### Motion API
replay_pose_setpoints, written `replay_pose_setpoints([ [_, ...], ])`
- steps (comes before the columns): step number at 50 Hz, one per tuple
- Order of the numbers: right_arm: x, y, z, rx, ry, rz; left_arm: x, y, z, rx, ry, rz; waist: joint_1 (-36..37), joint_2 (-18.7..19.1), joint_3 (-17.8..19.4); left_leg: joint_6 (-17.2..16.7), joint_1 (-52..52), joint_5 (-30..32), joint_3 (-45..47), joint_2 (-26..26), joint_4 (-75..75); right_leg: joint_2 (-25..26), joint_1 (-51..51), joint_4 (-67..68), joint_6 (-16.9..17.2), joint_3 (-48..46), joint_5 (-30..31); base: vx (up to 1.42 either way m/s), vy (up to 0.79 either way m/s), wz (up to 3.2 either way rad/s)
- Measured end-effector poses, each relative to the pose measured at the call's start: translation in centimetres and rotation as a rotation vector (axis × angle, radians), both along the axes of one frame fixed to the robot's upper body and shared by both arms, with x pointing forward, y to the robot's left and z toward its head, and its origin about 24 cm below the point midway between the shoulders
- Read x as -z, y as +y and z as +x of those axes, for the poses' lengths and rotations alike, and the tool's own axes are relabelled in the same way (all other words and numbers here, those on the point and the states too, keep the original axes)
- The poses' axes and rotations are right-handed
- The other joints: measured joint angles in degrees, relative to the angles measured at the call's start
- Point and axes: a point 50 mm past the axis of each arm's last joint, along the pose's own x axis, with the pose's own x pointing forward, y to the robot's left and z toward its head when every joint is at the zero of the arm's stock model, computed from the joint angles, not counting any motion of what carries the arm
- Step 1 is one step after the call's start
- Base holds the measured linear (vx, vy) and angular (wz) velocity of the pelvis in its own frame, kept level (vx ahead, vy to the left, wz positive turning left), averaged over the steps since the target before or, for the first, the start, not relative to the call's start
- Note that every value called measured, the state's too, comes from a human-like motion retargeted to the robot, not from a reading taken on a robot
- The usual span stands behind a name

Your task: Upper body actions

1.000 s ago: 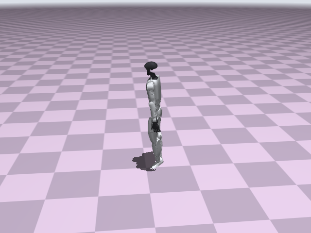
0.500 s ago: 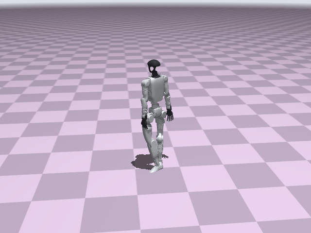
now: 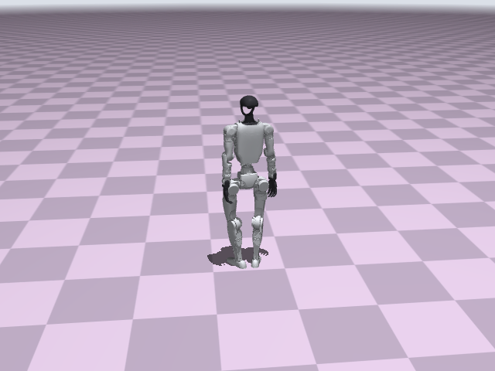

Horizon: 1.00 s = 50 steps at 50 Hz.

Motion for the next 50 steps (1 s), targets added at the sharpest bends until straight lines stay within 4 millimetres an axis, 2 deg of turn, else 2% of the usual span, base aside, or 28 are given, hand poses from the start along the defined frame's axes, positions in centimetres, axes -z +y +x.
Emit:
replay_pose_setpoints([
  [3,0.1,0.6,-0.6,0.021,0.027,0.002,0.0,0.2,-0.1,0.001,0.021,-0.001,-2.63,0.45,-0.25,0.54,0.27,-0.64,-3.91,-1.52,-1.05,-0.16,-0.81,0.67,0.37,0.52,-0.36,0.03,0.03,-0.1],
  [5,0.1,0.8,-1.2,0.051,0.045,0.005,0.0,0.7,0.2,0.0,0.014,0.014,-2.66,0.19,0.44,0.73,1.09,-0.94,-2.75,-1.58,-1.4,-0.25,-0.56,0.83,0.48,1.03,-0.31,0.08,0.02,-0.44],
  [8,0.1,1.1,-3.1,0.065,0.114,0.016,-0.1,1.2,0.0,0.016,0.021,0.016,-0.65,-0.32,-0.57,0.99,2.37,-1.49,-0.25,-1.93,-2.7,-0.24,-1.11,0.95,0.72,2.71,0.05,0.21,0.02,-0.75],
  [11,0.1,1.3,-4.0,0.035,0.149,0.008,-0.1,1.5,0.0,-0.015,0.024,0.023,1.94,-0.88,-1.06,1.03,2.99,-1.93,2.74,-1.93,-3.57,0.09,-1.6,1.12,1.0,5.19,0.07,0.1,0.03,-0.85],
  [17,0.1,1.0,-3.4,-0.05,0.131,-0.004,-0.1,1.7,0.2,-0.105,0.02,0.017,0.07,-0.89,-0.88,1.37,3.33,-2.28,2.4,-2.19,-4.12,-0.19,-1.78,1.37,1.56,4.38,0.01,0.04,0.02,0.03],
  [23,0.1,0.6,-2.4,-0.034,0.078,-0.018,-0.1,1.7,0.6,-0.083,0.011,0.008,0.71,-0.95,-1.1,0.86,2.49,-3.09,1.78,-1.92,-2.94,-0.46,-1.8,2.39,1.49,3.84,-1.25,0.01,0.0,0.04],
  [30,0.1,0.4,-1.8,0.037,0.042,-0.018,-0.1,1.4,2.3,-0.023,-0.041,-0.007,-0.66,-0.49,-0.24,-0.18,-0.62,-2.07,-6.47,-1.41,-0.1,0.85,-1.05,6.12,-0.51,5.46,-5.22,0.01,-0.01,0.99],
  [34,0.1,0.3,-2.4,0.05,0.047,-0.022,-0.1,1.4,2.9,-0.01,-0.064,-0.008,-0.99,-0.45,0.26,-0.95,-2.47,-0.48,-14.11,-1.79,1.08,2.01,-1.98,8.76,-1.54,17.28,-4.83,0.02,-0.06,1.69],
  [37,0.0,0.2,-2.8,0.04,0.055,-0.033,-0.1,1.4,2.9,-0.023,-0.069,-0.014,-1.72,-0.42,0.47,-1.82,-4.19,1.0,-20.6,-2.73,1.97,2.39,-2.88,9.8,0.43,28.92,-4.41,0.01,-0.05,1.99],
  [40,0.0,-0.1,-2.9,0.036,0.054,-0.042,-0.1,1.7,3.0,-0.033,-0.07,-0.015,-1.88,-0.2,1.42,-3.09,-5.5,2.49,-26.23,-3.73,2.59,2.21,-2.57,9.81,2.78,34.11,-5.2,-0.06,-0.05,1.96],
  [43,0.0,-0.2,-2.6,0.039,0.047,-0.036,-0.3,2.6,3.6,-0.034,-0.082,0.008,-0.28,-0.49,3.52,-5.02,-6.13,3.55,-29.54,-4.11,2.83,1.07,-0.68,8.64,0.32,25.41,-6.71,-0.14,-0.07,1.7],
  [45,0.0,-0.3,-2.6,0.042,0.047,-0.034,-0.3,3.3,4.0,-0.036,-0.09,0.027,2.43,-1.13,4.55,-6.1,-6.57,4.19,-30.28,-4.55,2.22,1.38,0.68,7.58,-0.92,22.75,-6.66,-0.17,-0.05,1.44],
  [48,-0.1,-0.8,-2.4,0.049,0.04,-0.049,-0.4,3.5,4.6,-0.05,-0.106,0.052,6.55,-0.52,5.95,-7.52,-7.68,4.29,-28.92,-3.29,0.62,0.63,1.83,6.46,-0.61,15.42,-5.96,-0.27,0.03,1.77],
  [50,-0.2,-1.4,-2.6,0.036,0.041,-0.069,-0.4,3.5,4.5,-0.086,-0.106,0.07,6.92,-0.59,6.05,-6.56,-8.77,3.16,-25.41,-2.32,-0.38,-0.09,2.92,5.28,-0.31,10.29,-5.9,-0.23,0.09,2.52],
])
